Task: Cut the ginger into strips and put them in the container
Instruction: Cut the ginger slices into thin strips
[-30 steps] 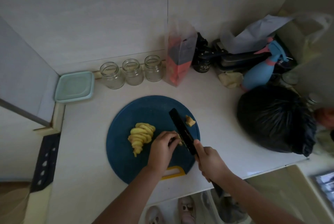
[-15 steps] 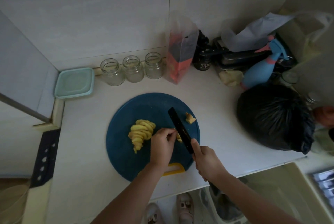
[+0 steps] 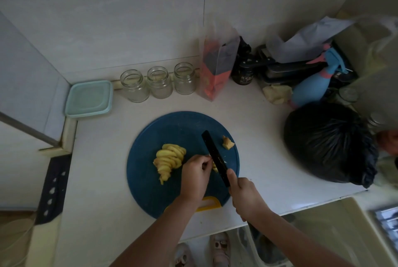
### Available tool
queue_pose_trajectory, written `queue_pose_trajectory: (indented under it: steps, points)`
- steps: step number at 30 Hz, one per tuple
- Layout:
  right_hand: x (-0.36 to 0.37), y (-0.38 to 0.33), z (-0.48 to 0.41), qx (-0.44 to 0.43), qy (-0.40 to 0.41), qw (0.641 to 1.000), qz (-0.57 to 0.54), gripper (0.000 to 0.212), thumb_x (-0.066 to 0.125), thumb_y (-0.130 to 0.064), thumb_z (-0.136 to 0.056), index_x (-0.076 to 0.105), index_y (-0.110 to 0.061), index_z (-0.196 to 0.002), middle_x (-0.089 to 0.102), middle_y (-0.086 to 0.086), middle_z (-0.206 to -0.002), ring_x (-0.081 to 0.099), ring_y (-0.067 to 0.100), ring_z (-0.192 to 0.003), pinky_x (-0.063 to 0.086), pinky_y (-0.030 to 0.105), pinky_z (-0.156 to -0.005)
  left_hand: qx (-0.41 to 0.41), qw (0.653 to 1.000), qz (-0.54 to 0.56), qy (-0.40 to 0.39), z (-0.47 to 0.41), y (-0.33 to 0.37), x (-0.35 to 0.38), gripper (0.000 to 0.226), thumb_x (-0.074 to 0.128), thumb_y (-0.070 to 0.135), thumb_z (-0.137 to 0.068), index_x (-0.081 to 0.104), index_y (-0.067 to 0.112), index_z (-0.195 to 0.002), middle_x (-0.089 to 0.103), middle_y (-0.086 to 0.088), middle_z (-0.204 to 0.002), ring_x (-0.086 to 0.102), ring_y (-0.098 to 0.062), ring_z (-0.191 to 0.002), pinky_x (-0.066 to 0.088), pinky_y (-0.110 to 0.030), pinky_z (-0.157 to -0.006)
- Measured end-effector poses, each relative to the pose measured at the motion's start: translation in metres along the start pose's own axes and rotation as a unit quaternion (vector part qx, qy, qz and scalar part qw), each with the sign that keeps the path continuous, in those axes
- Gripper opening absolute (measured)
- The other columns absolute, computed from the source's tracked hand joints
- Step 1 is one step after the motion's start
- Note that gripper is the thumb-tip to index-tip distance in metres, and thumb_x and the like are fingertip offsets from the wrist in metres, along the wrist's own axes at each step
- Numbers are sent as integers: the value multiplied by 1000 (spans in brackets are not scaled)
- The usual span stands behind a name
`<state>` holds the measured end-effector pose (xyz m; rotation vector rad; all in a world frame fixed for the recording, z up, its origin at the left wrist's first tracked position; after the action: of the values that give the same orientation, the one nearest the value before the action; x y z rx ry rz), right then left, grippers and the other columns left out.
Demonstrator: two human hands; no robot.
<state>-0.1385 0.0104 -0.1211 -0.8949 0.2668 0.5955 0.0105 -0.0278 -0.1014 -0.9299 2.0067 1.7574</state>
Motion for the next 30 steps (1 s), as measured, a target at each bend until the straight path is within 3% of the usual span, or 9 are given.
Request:
queue_pose_trajectory:
  steps: [8,14,20,24,30]
  points:
    - [4,6,-3,47,-37,997,-53,59,26,-63,-93,46,-10,-78,40,3,-56,35,8,-33,33,21,-38,11,1000,17,1,0,-2,3,8,73,2,-78,72,6,-85,70,-3,-80,66,-9,-75,49,-13,-68]
    - [10,8,-4,75,-74,988,-111,56,27,-64,-92,39,-12,-73,33,1,-53,28,11,-34,28,19,-38,7,999,31,7,3,-5,4,8,72,1,-78,72,4,-86,71,-5,-84,67,-10,-80,51,-15,-71]
    - [12,-12,-16,6,-3,1000,23,58,23,-55,-97,48,-13,-65,51,3,-60,51,14,-50,45,30,-50,-23,999,24,17,4,-9,3,8,72,-1,-77,72,4,-84,71,-5,-83,66,-9,-79,42,-1,-76]
    - [11,-36,-27,-33,13,997,62,50,20,-48,-101,44,-19,-68,50,2,-67,51,17,-65,43,32,-68,-52,998,38,20,4,-13,1,5,69,3,-81,72,6,-84,70,-3,-83,61,-5,-79,40,0,-74]
    - [1,-7,-14,11,-5,1000,24,59,25,-56,-96,50,-10,-71,53,6,-64,51,14,-52,45,31,-54,-33,998,43,19,2,-8,-3,10,68,2,-82,72,8,-88,70,1,-88,58,3,-86,42,-1,-77]
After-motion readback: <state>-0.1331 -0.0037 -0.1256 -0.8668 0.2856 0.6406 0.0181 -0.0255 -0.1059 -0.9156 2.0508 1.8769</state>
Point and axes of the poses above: each hand's wrist, its own z-axis away from the middle knuckle, its own x-axis out of the palm, y = z × x, the point moved 9 cm from there along -z, towards the middle knuckle
